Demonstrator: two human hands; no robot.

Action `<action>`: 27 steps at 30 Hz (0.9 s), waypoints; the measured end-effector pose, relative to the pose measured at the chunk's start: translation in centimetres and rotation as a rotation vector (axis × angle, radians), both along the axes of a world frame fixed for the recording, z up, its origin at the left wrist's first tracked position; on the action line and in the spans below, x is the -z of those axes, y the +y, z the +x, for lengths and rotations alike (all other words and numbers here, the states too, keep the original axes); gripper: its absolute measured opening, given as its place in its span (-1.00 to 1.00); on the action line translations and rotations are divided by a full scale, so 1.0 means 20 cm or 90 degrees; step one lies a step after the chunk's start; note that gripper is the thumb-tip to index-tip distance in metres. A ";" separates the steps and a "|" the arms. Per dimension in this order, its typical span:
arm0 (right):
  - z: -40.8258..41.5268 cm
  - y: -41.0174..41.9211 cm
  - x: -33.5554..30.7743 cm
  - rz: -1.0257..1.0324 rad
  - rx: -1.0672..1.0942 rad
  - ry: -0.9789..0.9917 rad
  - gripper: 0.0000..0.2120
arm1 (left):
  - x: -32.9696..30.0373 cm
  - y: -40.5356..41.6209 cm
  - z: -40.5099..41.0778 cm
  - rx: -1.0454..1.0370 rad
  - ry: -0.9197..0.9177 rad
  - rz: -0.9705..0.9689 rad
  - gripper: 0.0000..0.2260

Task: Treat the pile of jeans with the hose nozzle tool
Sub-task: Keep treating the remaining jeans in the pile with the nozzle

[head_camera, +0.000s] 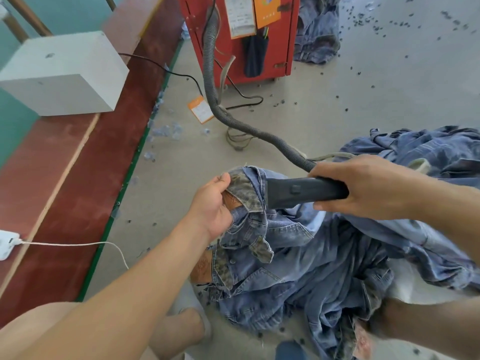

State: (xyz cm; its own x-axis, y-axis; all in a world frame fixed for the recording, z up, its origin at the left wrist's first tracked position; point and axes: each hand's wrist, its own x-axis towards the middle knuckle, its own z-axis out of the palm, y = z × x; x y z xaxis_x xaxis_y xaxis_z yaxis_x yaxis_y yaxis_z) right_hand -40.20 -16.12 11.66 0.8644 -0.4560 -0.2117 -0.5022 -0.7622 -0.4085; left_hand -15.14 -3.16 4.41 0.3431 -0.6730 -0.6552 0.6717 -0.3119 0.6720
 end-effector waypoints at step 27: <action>0.04 -0.17 -0.08 0.078 0.133 -0.027 -0.80 | 0.01 0.07 -0.02 0.265 -0.031 -0.155 -0.86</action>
